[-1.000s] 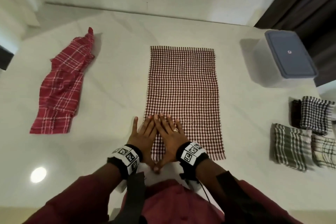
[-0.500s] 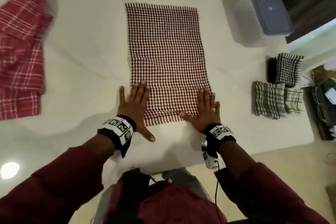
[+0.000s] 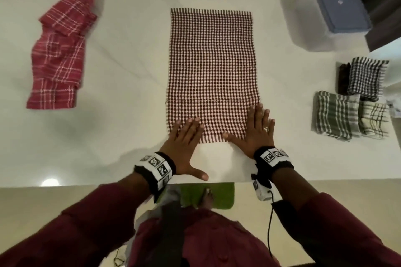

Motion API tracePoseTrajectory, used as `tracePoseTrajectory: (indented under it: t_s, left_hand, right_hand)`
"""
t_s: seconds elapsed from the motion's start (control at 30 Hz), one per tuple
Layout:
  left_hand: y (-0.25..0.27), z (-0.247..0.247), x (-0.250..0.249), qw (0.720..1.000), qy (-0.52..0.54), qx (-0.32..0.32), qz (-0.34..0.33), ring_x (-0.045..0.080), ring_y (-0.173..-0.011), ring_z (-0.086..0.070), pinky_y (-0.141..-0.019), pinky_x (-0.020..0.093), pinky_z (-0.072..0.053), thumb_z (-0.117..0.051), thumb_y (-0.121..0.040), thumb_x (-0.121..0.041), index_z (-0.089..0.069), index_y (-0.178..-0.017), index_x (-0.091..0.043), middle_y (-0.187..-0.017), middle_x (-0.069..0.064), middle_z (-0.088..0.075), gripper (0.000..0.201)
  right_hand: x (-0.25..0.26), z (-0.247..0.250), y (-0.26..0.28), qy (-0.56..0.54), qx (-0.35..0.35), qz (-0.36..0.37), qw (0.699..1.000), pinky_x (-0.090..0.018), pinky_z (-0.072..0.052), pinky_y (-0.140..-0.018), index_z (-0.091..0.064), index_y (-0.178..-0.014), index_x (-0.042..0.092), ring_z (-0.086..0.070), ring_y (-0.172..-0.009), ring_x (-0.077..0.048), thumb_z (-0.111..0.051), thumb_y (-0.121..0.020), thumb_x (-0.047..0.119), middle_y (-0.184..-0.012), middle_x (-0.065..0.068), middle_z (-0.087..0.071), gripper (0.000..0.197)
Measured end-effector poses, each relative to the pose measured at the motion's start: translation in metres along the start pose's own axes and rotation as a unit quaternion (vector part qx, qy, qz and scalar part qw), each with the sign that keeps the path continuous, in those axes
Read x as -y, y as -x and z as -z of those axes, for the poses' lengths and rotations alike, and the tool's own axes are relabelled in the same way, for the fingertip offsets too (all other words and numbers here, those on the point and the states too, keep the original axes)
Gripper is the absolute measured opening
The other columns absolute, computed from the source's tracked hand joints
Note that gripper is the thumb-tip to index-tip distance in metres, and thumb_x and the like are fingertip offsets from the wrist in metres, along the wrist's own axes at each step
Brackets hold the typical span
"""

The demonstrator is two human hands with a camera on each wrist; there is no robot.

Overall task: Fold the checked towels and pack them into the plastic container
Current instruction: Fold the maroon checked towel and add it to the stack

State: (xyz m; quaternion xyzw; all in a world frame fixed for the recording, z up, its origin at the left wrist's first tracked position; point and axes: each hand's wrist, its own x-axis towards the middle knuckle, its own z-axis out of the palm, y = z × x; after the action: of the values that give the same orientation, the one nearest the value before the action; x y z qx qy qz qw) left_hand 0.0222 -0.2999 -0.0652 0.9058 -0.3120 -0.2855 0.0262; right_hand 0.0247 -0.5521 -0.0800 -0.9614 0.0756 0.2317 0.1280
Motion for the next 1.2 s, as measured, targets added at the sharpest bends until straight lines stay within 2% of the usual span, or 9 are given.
tracePoseTrajectory:
  t_s: [0.17,0.27,0.4,0.53,0.67,0.77,0.9,1.07,1.2]
  left_hand:
    - [0.030,-0.026,-0.017,0.998,0.016,-0.025,0.056,0.026,-0.141,0.026,-0.114,0.052,0.015,-0.032,-0.046,-0.099,0.025,-0.146,-0.015,-0.151,0.008,0.033,0.142]
    - [0.052,-0.038,-0.028,0.994,0.022,-0.077,0.079,0.032,-0.143,-0.020,-0.114,0.053,-0.016,-0.069,-0.062,-0.063,-0.013,-0.149,-0.015,-0.158,0.013,-0.013,0.115]
    - [0.071,-0.044,-0.054,0.976,0.070,-0.187,0.092,0.032,-0.101,-0.055,-0.078,0.044,-0.050,-0.050,-0.071,-0.024,-0.053,-0.119,-0.018,-0.120,0.011,-0.057,0.049]
    - [0.078,-0.045,-0.068,0.966,0.105,-0.217,0.090,0.030,-0.083,-0.060,-0.064,0.036,-0.049,-0.039,-0.069,-0.029,-0.066,-0.092,-0.017,-0.096,0.004,-0.064,0.038]
    - [0.086,-0.023,-0.068,0.926,0.170,-0.290,0.175,0.029,-0.074,-0.062,-0.066,0.035,-0.045,-0.064,-0.080,-0.026,-0.069,-0.089,-0.019,-0.080,0.006,-0.067,0.012]
    - [0.085,-0.003,-0.054,0.886,0.211,-0.328,0.252,0.029,-0.079,-0.061,-0.069,0.032,-0.044,-0.071,-0.082,-0.027,-0.070,-0.096,-0.018,-0.084,0.011,-0.067,0.017]
    - [0.067,0.023,-0.023,0.821,0.361,-0.380,0.225,0.017,-0.072,-0.063,-0.062,0.014,-0.046,-0.076,-0.078,-0.025,-0.071,-0.088,-0.010,-0.079,0.003,-0.070,0.019]
    - [0.026,0.059,0.004,0.702,0.533,-0.417,0.224,-0.014,-0.067,-0.062,-0.062,0.005,-0.046,-0.066,-0.087,-0.016,-0.069,-0.102,-0.012,-0.075,-0.021,-0.067,0.016]
    - [-0.012,0.090,0.034,0.702,0.541,-0.414,0.207,-0.018,-0.062,-0.058,-0.059,0.000,-0.041,-0.060,-0.092,-0.019,-0.067,-0.096,-0.013,-0.072,-0.020,-0.065,0.010]
  right_hand:
    - [-0.009,-0.006,0.041,0.029,0.054,0.127,0.990,-0.051,0.017,-0.114,0.029,-0.145,0.023,0.037,-0.137,-0.023,-0.034,-0.050,0.099,-0.151,-0.006,0.038,0.137]
    - [-0.030,-0.018,0.069,0.050,0.055,0.187,0.979,-0.048,0.015,-0.115,0.020,-0.149,0.022,0.028,-0.142,-0.024,-0.054,-0.045,0.091,-0.154,-0.005,0.030,0.145]
    - [-0.052,-0.033,0.097,0.006,-0.073,0.197,0.978,-0.055,-0.035,-0.106,-0.041,-0.132,0.024,-0.035,-0.130,-0.028,-0.079,-0.057,0.015,-0.143,-0.007,-0.039,0.084]
    - [-0.068,-0.028,0.103,-0.070,-0.117,0.224,0.965,-0.047,-0.038,-0.093,-0.065,-0.093,0.023,-0.053,-0.108,-0.025,-0.076,-0.059,0.007,-0.117,0.001,-0.060,0.039]
    - [-0.074,-0.003,0.103,-0.287,-0.087,0.151,0.942,-0.026,-0.045,-0.078,-0.071,-0.079,0.013,-0.063,-0.082,-0.007,-0.078,-0.073,0.009,-0.089,0.001,-0.071,0.010]
    - [-0.072,0.018,0.092,-0.415,-0.080,0.095,0.901,-0.012,-0.046,-0.066,-0.070,-0.080,0.010,-0.061,-0.068,0.003,-0.076,-0.077,0.007,-0.077,0.001,-0.070,0.008]
    - [-0.057,0.046,0.067,-0.482,-0.129,0.089,0.862,-0.008,-0.045,-0.056,-0.068,-0.082,0.000,-0.059,-0.058,0.008,-0.075,-0.079,0.005,-0.071,0.003,-0.066,0.009]
    - [-0.035,0.079,0.017,-0.530,-0.175,0.057,0.828,-0.014,-0.051,-0.058,-0.069,-0.085,0.002,-0.064,-0.062,0.003,-0.074,-0.081,0.014,-0.075,-0.001,-0.070,0.014]
    - [-0.020,0.106,-0.025,-0.511,-0.202,0.050,0.834,-0.011,-0.049,-0.058,-0.069,-0.087,-0.002,-0.062,-0.060,0.006,-0.072,-0.084,0.015,-0.075,-0.003,-0.069,0.018]
